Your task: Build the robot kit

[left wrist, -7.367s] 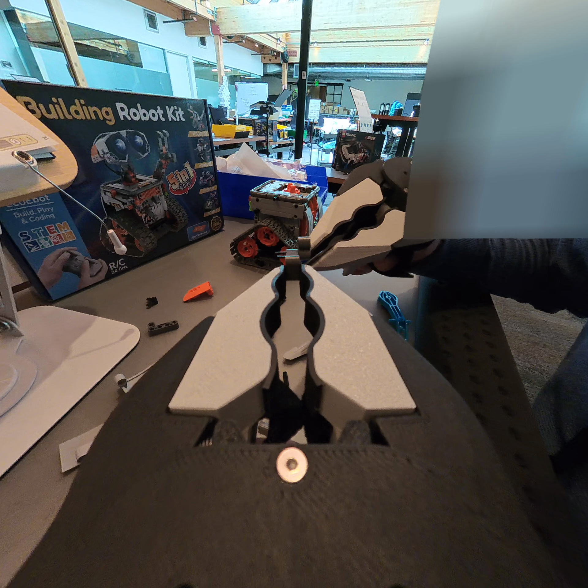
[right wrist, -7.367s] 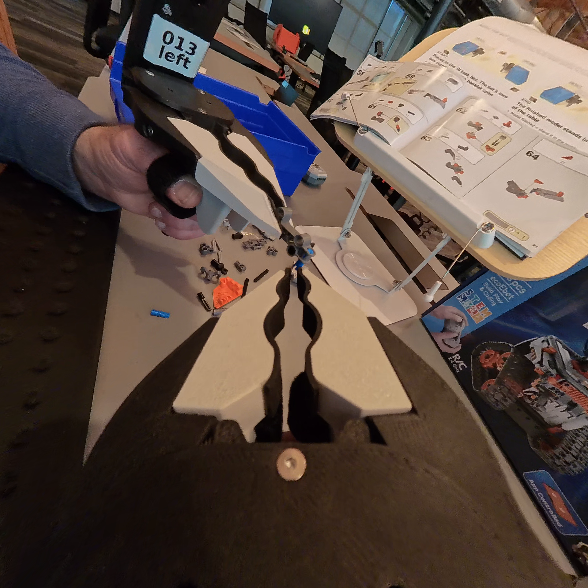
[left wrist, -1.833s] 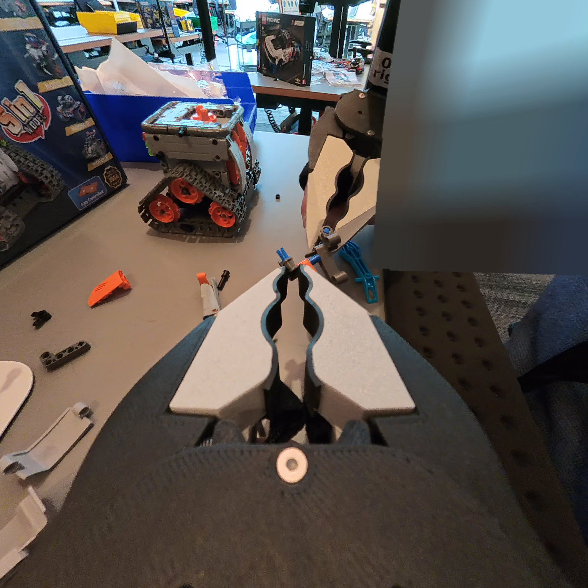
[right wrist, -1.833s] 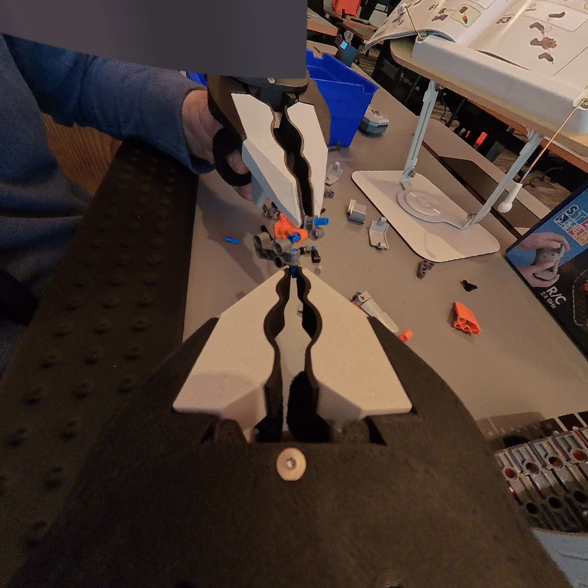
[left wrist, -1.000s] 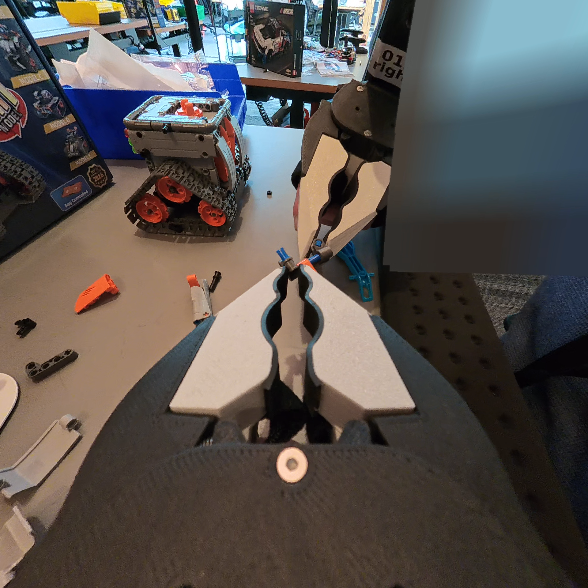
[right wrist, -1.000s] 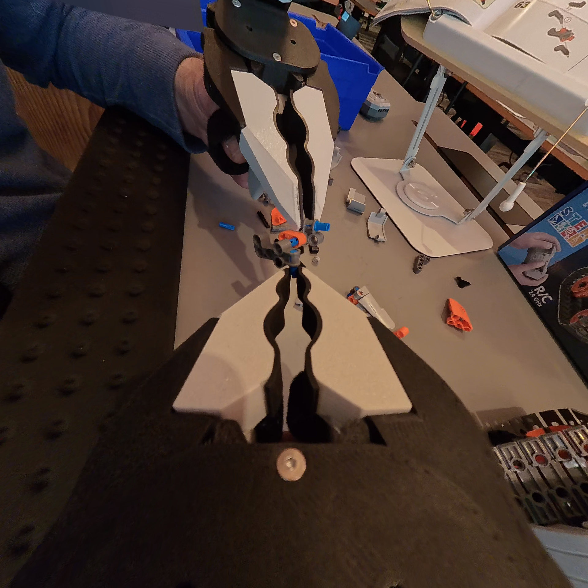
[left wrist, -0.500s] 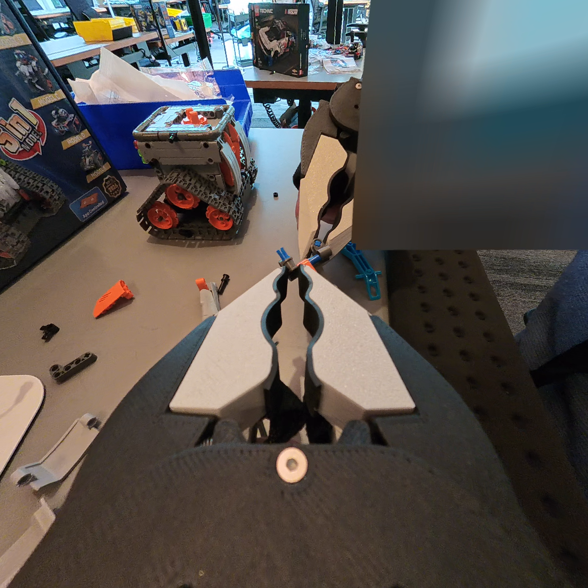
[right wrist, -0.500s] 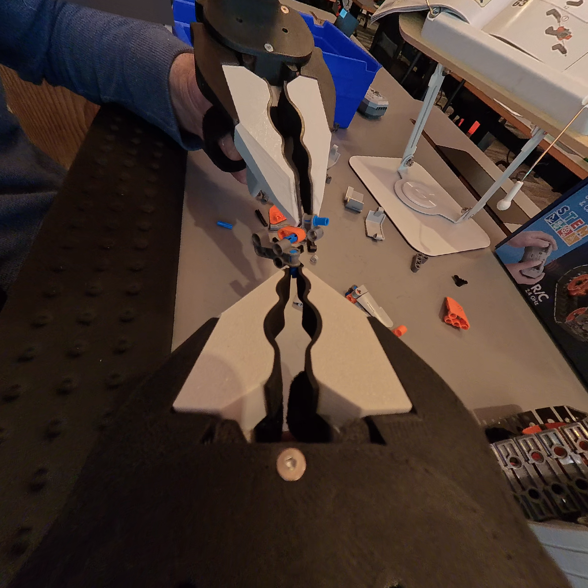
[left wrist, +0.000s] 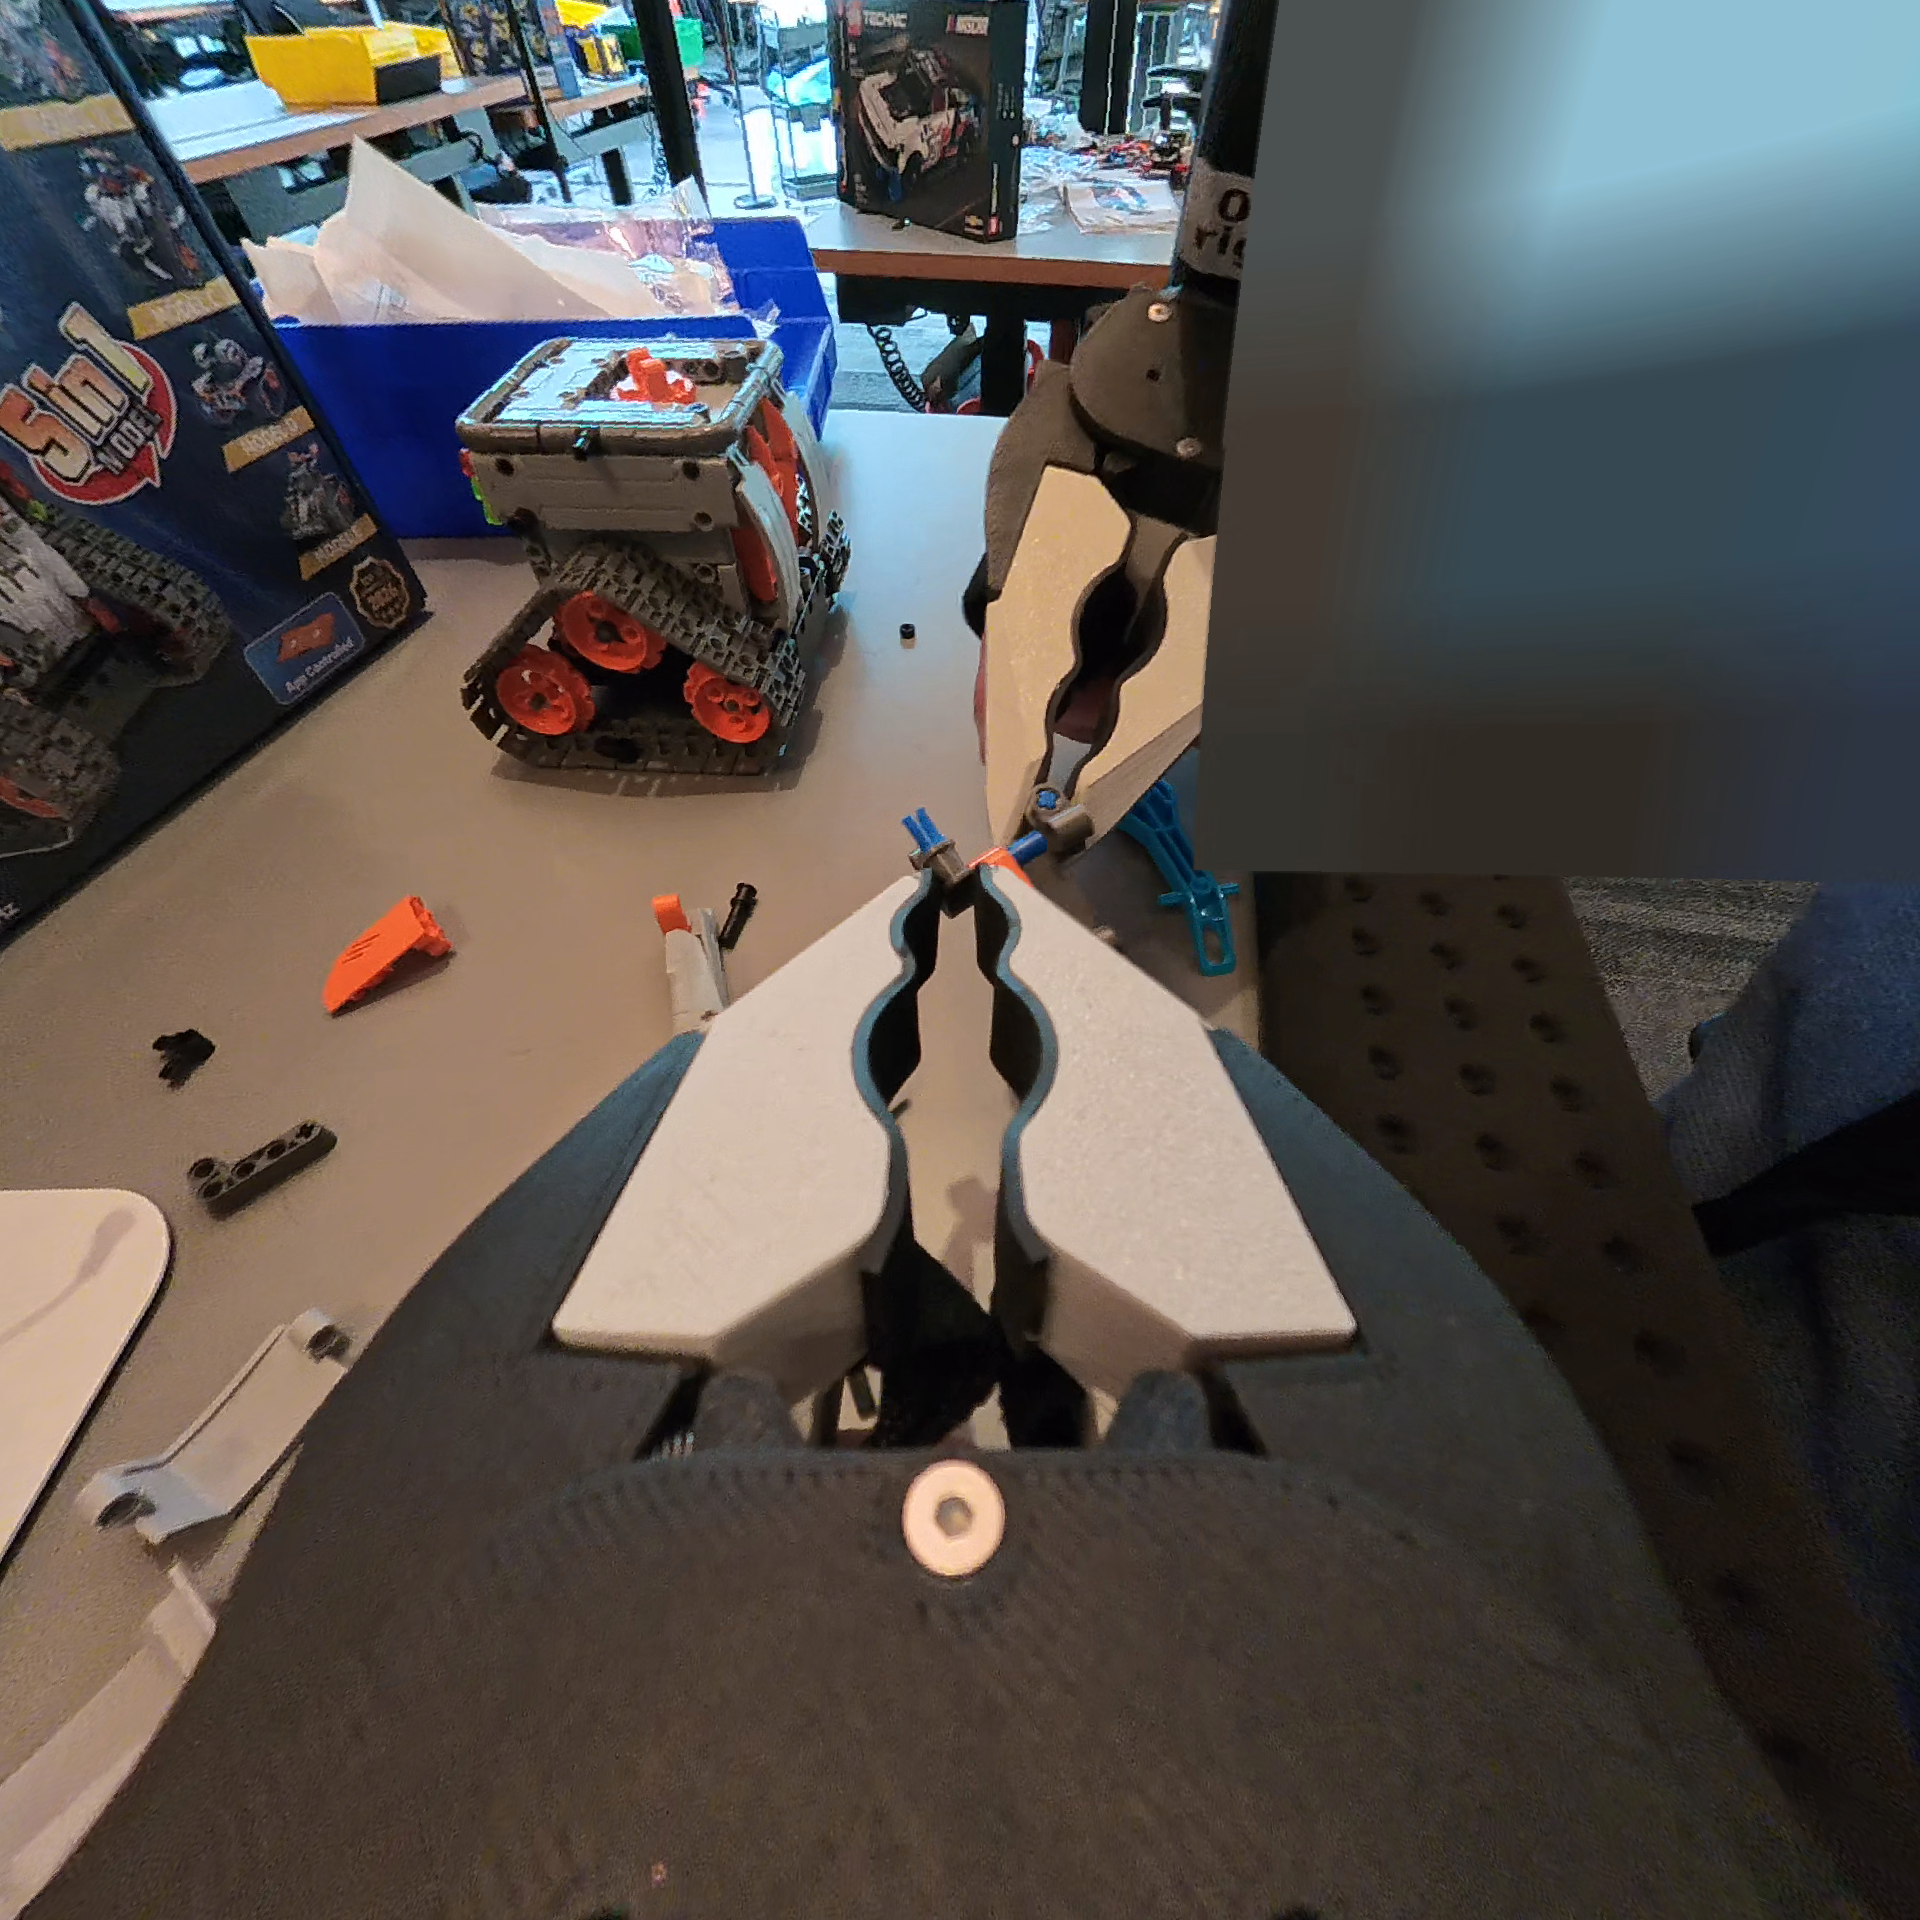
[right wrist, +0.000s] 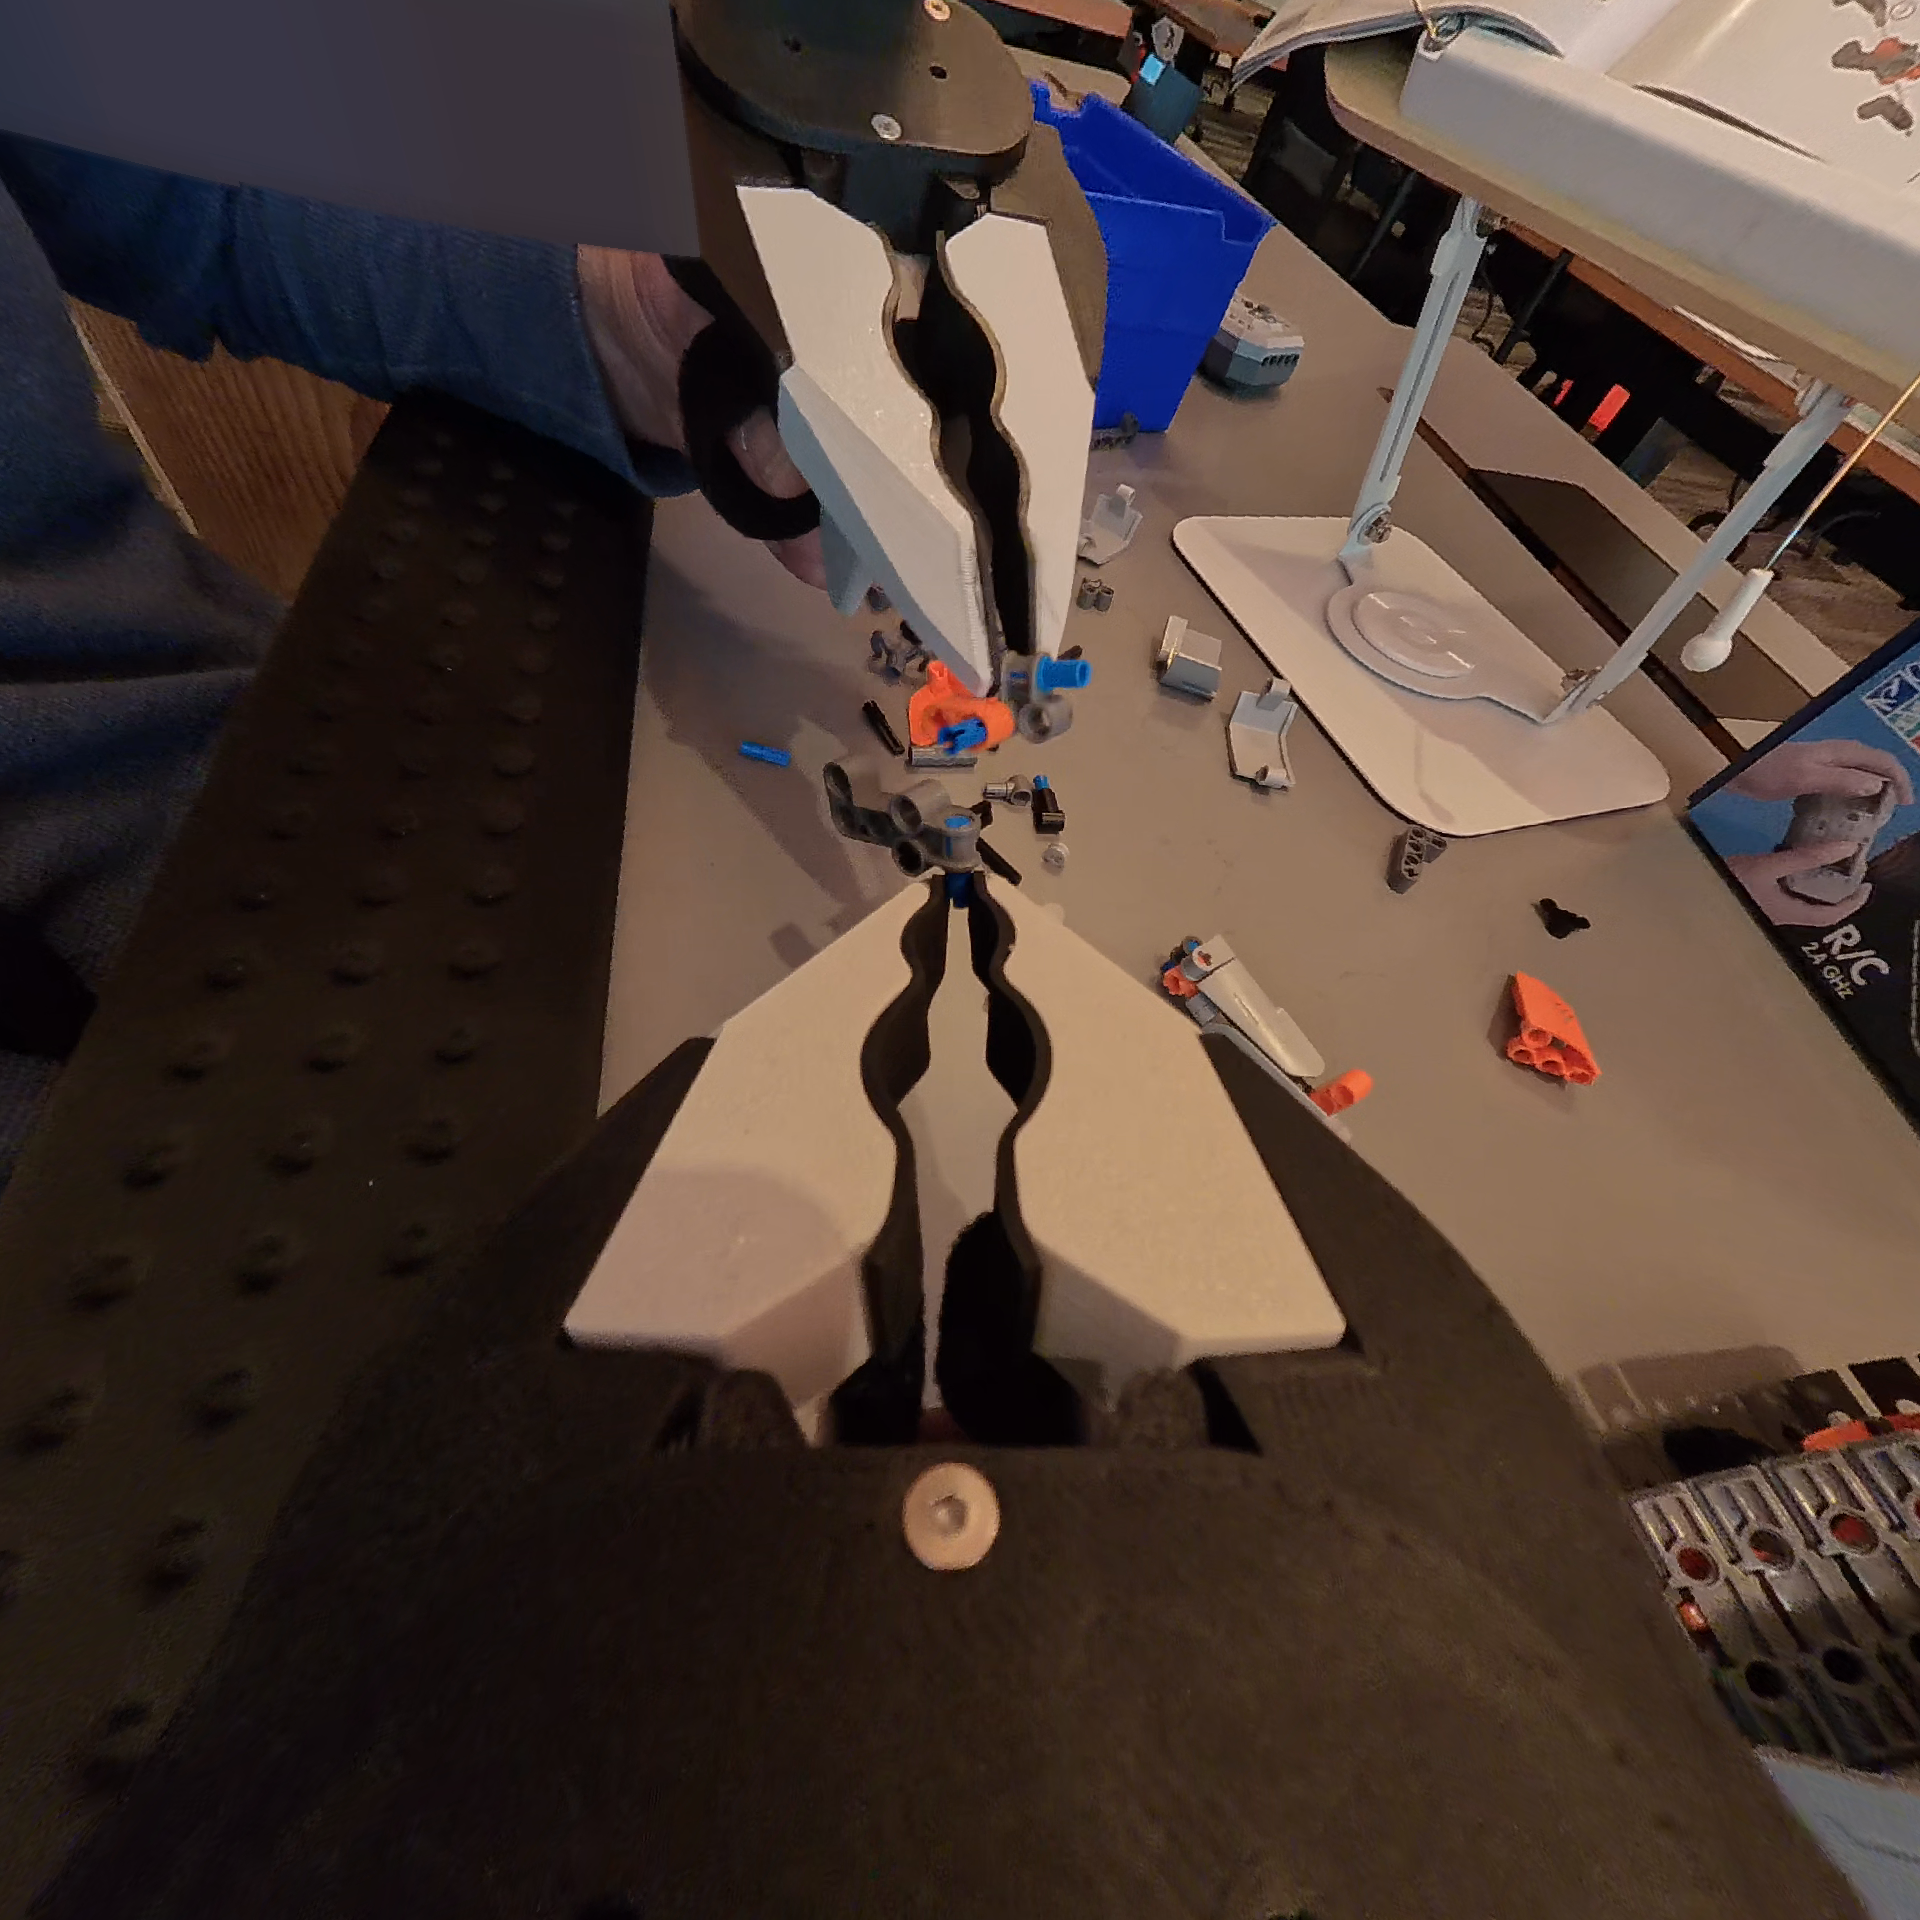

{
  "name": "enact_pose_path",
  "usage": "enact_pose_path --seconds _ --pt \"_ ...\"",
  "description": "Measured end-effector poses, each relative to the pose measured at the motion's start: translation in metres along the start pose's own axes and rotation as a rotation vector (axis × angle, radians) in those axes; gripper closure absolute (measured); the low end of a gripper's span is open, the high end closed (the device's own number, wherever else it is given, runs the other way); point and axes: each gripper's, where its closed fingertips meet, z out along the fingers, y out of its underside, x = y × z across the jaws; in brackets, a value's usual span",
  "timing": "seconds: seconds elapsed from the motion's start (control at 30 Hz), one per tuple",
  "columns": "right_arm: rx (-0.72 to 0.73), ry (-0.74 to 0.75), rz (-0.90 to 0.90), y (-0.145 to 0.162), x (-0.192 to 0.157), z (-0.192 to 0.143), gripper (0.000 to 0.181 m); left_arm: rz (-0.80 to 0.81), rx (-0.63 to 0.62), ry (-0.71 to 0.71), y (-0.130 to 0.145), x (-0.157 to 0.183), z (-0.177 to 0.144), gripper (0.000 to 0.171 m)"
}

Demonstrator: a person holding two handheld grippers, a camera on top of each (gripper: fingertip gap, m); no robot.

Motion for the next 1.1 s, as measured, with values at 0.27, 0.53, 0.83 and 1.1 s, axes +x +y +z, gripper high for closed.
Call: enact_pose_path --seconds 0.27,0.53,0.83,1.1 --pt "0.004 0.004 0.0 -0.0015 0.0 0.0016 0.18 0.018 -0.026 -0.01 0.0051 0.0026 0.0059 0.167" --pt "-0.034 0.018 -0.023 0.0028 -0.0004 0.0042 0.18 0.054 -0.037 -0.045 0.0071 0.0019 0.0073 0.167" --pt "-0.026 0.04 -0.036 -0.0002 0.0009 0.0028 0.18 0.049 0.014 -0.046 0.0032 0.0042 0.0052 0.167" --pt "-0.051 0.127 -0.159 -0.0059 0.0019 0.0025 0.18 0.076 0.066 -0.047 -0.0014 0.006 0.0014 0.167"
